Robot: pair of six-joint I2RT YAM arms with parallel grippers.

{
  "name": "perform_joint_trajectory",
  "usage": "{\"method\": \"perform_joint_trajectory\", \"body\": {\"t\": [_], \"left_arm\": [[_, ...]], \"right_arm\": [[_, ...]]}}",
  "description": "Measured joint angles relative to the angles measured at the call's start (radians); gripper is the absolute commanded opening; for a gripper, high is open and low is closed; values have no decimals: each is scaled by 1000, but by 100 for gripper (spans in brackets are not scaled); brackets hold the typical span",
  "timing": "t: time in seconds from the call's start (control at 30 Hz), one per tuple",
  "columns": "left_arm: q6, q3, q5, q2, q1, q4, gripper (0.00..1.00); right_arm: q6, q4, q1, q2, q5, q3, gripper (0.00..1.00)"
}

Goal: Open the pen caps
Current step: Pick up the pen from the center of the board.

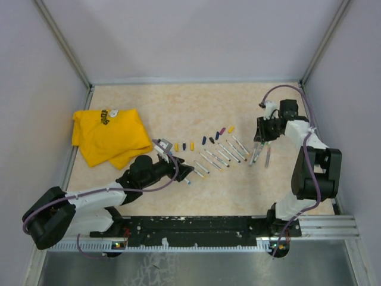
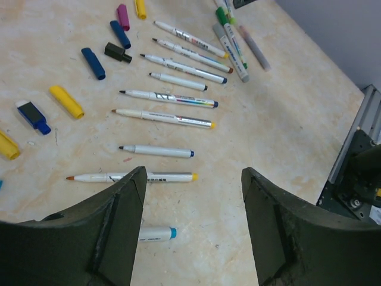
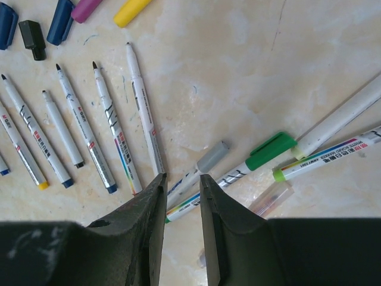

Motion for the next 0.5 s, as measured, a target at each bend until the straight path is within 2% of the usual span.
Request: {"method": "perform_joint_trajectory", "body": {"t": [0.27,0.5], "left_arm": [[-36,-54,-10,-127,0,29,72],[-64,-104,-30,-171,0,28,80]], "right_arm": [[-8,-14,16,0,29,-19,30],[-17,-23,35,0,61,-27,32]]}}
